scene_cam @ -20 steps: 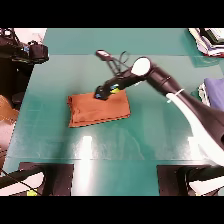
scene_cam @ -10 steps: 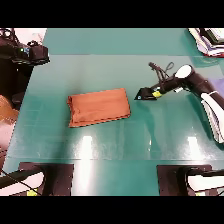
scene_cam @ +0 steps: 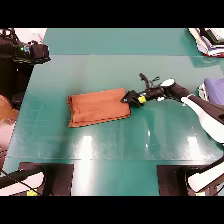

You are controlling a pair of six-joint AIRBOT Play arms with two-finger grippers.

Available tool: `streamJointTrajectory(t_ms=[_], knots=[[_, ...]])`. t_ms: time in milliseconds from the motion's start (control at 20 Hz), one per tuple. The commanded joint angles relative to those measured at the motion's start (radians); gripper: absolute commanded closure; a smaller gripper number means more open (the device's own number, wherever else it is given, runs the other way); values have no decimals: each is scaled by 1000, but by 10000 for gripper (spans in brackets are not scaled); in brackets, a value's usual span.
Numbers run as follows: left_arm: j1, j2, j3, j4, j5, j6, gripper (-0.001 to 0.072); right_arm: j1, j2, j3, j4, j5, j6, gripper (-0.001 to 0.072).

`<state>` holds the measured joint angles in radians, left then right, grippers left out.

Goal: Fold the shirts.

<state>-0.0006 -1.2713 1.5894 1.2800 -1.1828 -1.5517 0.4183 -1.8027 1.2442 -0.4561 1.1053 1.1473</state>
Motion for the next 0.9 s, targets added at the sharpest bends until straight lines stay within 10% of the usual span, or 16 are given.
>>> streamJointTrajectory(t_ms=[0, 150, 850], knots=[[0, 0, 1, -6, -3, 8, 677, 80, -74, 103, 33, -7, -16, 228], [0, 0, 1, -40, -8, 24, 677, 110, -105, 201, -45, -6, -16, 698], [-339, 1, 1, -121, 97, 41, 677, -613, 342, 285, -481, -10, 133, 697]])
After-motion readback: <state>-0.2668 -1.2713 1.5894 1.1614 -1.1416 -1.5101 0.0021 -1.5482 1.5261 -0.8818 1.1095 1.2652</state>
